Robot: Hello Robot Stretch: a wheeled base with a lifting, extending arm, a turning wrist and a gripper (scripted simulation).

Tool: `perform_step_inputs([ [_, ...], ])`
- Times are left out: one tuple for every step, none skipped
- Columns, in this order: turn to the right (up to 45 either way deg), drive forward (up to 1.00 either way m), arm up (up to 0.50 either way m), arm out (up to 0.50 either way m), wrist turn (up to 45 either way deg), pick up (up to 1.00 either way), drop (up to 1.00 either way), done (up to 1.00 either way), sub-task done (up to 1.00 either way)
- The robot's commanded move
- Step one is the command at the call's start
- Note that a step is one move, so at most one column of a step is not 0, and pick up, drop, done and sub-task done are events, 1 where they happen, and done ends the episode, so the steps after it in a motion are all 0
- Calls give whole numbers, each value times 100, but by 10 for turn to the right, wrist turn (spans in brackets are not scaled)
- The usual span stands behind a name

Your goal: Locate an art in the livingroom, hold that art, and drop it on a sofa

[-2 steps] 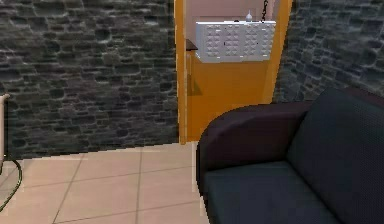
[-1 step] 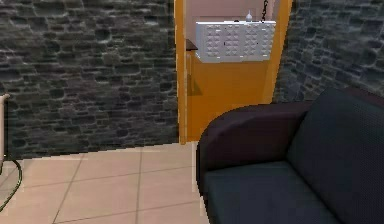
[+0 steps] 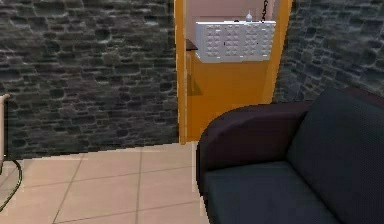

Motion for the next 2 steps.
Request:
perform_step_inputs([
  [0, 0, 10, 0, 0, 0, 0, 0, 0],
  [0, 0, 0, -8, 0, 0, 0, 0, 0],
])
